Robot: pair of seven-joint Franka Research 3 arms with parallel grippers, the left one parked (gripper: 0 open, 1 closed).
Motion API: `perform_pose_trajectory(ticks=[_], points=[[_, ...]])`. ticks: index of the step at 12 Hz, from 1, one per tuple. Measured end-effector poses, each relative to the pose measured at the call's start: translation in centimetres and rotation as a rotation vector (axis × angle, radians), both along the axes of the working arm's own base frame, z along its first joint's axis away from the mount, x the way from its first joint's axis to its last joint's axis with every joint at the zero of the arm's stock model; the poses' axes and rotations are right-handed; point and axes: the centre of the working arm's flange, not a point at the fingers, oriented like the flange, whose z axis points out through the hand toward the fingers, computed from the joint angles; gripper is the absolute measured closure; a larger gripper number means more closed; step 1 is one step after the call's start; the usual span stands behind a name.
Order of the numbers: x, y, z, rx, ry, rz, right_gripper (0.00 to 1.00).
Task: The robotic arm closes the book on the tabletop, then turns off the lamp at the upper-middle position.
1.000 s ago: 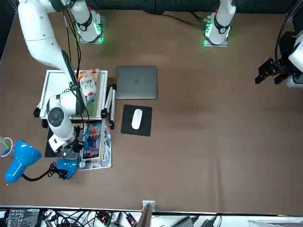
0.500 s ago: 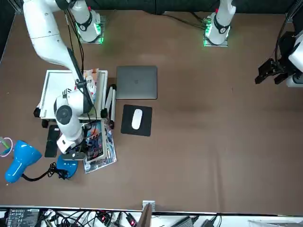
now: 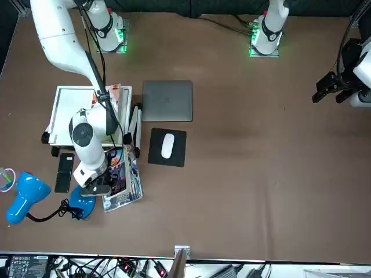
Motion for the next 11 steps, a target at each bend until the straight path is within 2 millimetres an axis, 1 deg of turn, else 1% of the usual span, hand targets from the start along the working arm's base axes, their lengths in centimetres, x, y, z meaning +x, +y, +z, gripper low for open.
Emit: perform_pose_trajectory(ticks=[2, 4, 6, 7, 8, 9, 11], points=[[-0.2, 1.5, 2.0, 0.013, 0.011, 0.003, 0.99], [-0.4, 3.3, 4.6, 0.036, 0.044, -0.008, 0.99], [-0.6, 4.7, 7.8, 0.071, 0.079, -0.034, 0.99], [-0.7, 5.0, 9.5, 0.089, 0.093, -0.048, 0.99], [-0.8, 5.2, 11.4, 0.101, 0.1, -0.06, 0.99], [-1.2, 4.9, 15.4, 0.102, 0.111, -0.078, 0.99], [-1.8, 4.4, 18.8, 0.101, 0.119, -0.093, 0.98]])
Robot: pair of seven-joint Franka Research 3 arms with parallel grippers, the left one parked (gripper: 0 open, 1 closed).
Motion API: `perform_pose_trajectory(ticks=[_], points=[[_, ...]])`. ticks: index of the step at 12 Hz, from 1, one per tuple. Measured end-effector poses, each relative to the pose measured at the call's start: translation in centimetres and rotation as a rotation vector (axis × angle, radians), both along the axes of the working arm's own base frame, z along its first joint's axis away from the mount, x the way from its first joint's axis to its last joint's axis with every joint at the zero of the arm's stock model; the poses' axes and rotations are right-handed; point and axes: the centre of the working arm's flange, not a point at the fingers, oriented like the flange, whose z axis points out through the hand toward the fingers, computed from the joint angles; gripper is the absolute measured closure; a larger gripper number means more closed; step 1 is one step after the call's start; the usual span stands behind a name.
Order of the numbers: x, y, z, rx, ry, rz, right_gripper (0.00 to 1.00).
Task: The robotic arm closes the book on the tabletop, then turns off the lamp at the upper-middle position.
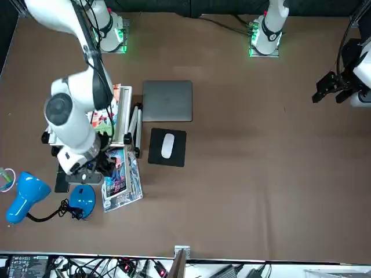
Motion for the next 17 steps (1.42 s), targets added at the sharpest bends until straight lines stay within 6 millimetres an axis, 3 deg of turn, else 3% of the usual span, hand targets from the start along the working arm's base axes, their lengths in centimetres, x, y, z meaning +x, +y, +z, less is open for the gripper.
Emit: perform_pose_trajectory(ticks=[3, 4, 6, 9, 10, 14, 17], points=[[-1.0, -1.8, 3.8, 0.02, 0.037, -0.019, 0.96], [-1.3, -3.3, 5.2, 0.03, 0.049, -0.009, 0.87], [-1.8, -7.1, 7.9, 0.059, 0.072, 0.003, 0.84], [-3.1, -11.4, 11.9, 0.087, 0.065, -0.014, 0.53], [-3.6, -11.7, 13.1, 0.086, 0.059, -0.014, 0.48], [-6.3, -12.2, 15.6, 0.059, 0.124, 0.061, 0.02], [-8.8, -16.8, 15.7, 0.023, 0.188, 0.159, 0.0]])
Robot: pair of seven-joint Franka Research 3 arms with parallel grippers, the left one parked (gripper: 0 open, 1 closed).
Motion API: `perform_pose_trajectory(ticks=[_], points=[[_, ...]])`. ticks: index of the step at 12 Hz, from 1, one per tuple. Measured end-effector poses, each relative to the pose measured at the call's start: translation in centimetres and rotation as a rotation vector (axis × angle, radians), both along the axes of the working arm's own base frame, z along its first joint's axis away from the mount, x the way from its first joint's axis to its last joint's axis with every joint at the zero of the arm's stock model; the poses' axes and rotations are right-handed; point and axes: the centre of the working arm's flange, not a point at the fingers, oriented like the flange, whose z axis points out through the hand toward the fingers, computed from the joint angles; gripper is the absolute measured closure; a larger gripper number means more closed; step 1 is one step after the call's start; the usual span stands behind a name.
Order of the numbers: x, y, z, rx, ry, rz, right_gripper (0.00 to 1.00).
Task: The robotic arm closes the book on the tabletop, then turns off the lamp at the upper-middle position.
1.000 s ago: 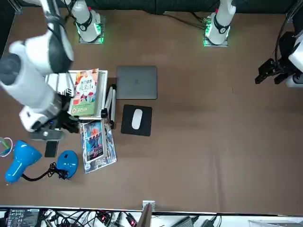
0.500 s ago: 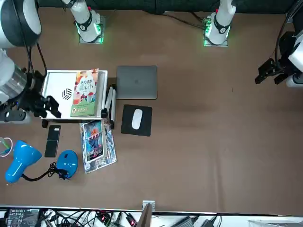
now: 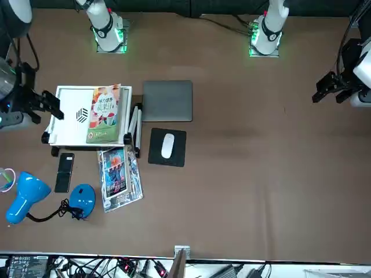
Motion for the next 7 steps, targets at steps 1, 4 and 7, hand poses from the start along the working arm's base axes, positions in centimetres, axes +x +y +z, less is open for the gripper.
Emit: perform_pose_trajectory(ticks=[1, 4, 7], points=[[-0.8, -0.8, 0.1, -0.003, 0.008, 0.003, 0.0], [-3.0, -1.3, 0.8, -0.004, 0.01, 0.001, 0.0], [-4.8, -1.5, 1.7, -0.023, 0.002, -0.001, 0.0]])
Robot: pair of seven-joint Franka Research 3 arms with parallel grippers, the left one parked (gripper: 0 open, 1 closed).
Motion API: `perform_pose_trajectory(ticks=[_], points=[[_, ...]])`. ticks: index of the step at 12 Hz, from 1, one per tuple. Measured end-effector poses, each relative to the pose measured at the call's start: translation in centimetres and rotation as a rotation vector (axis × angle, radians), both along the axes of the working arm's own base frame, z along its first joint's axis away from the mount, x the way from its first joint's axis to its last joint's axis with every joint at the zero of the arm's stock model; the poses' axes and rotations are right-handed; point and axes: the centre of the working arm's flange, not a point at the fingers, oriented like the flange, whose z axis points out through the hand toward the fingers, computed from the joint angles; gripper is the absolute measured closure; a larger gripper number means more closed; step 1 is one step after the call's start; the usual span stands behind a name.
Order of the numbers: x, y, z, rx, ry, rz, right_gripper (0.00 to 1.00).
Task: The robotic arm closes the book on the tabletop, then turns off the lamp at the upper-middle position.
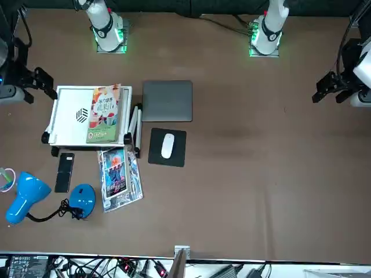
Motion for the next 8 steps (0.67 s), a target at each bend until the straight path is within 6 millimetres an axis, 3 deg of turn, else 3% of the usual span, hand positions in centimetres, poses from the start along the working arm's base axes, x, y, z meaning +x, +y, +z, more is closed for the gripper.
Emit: perform_pose_trajectory(ticks=[4, 8], points=[[-1.9, -0.6, 1.3, -0.01, 0.011, -0.051, 0.0], [-2.3, -0.6, 1.3, -0.006, 0.019, -0.09, 0.0]])
